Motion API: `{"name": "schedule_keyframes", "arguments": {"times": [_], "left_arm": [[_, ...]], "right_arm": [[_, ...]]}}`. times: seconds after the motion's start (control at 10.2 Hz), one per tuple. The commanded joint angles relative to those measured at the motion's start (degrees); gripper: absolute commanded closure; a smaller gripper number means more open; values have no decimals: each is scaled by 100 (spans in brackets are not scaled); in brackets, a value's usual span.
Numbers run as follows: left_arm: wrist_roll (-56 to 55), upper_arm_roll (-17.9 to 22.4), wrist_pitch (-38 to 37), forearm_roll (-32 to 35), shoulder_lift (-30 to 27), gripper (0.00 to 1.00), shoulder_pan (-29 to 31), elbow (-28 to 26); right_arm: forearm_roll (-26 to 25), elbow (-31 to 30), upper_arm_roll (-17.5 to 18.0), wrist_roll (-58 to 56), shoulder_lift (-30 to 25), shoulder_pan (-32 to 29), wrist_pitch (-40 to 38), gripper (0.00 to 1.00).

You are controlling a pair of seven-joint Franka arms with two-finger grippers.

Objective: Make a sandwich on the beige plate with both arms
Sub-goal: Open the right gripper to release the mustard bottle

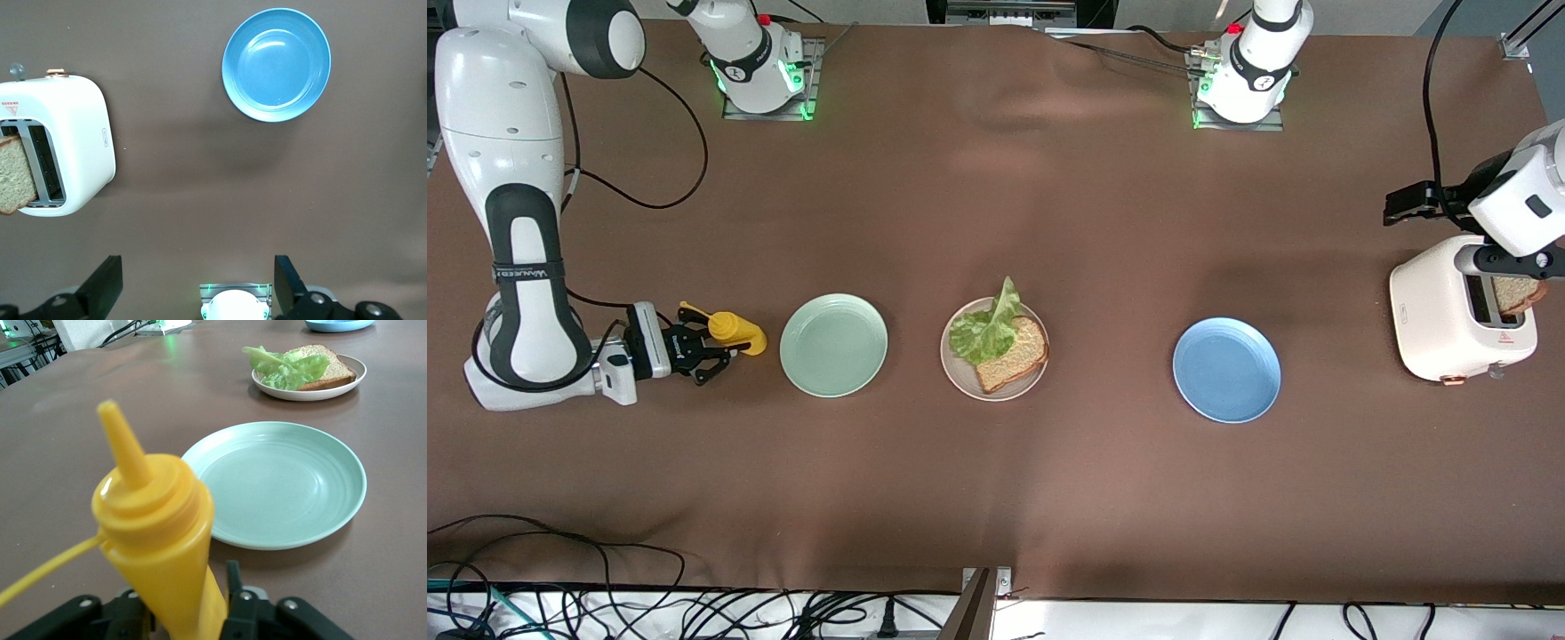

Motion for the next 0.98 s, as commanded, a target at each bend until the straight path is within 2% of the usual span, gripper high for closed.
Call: {"name": "schedule_keyframes", "arguments": {"times": [0.0,0.3,0.49,0.89], "left_arm": [[214,-2,-89,-72,2,0,97,110],[206,15,234,-72,2,0,123,110],[197,-2,359,7,2,0,124,110],[232,6,342,7,-7,0,123,110]], "right_arm": [[129,88,-177,-34,-55,-28,-89,0],[85,176,-547,-16,-98,-28,-45,0],[-72,238,-732,176,-317,-2,-19,0],[-1152,177,-723,2237,-1142,103,-71,0]]}}
